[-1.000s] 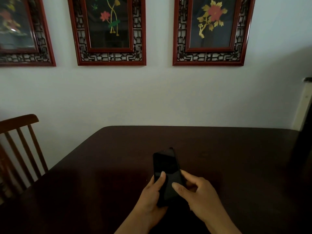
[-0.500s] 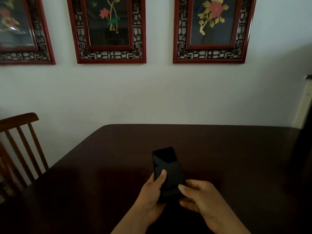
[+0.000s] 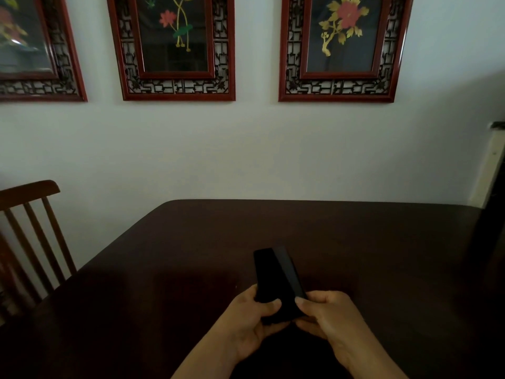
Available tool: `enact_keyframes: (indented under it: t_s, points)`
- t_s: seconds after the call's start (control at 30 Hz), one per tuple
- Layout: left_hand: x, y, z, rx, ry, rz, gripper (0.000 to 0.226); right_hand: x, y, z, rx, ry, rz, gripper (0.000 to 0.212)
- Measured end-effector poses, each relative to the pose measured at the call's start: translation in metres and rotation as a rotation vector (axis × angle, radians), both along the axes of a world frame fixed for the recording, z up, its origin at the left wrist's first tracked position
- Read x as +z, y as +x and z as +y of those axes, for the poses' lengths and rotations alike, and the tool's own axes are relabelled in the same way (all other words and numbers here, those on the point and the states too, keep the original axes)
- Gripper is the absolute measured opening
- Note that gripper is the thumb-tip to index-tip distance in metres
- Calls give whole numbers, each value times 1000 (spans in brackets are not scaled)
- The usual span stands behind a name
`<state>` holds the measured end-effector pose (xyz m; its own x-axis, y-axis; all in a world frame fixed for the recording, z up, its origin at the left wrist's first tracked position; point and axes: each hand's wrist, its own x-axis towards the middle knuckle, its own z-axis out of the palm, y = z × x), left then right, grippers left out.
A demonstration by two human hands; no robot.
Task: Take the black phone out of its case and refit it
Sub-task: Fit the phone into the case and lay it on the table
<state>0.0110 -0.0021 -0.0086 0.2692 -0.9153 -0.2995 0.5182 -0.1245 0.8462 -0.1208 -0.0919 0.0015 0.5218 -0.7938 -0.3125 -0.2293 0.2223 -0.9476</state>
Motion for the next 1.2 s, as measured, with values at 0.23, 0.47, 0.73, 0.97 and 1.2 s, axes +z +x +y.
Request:
enact_keyframes:
  t_s: [0.23,0.47,0.73,0.97,1.2]
  points:
    - [-1,9,-3,-5,57,14,48,8,-2,0,97,3,59,12]
    - [-1,12,1,-99,8,-14,48,19,12,-11,70,-106,-46,12]
    - [-1,6,-1,-150,13,-150,52,32,39,-41,-14,-8,-244,21]
    - [-9,8,-4,-93,-12,-222,52,25,49,-46,-85,-29,-285,12]
    - [-6,7,-6,-21,-98,-231,28,26,41,-41,-53,-11,-394,19]
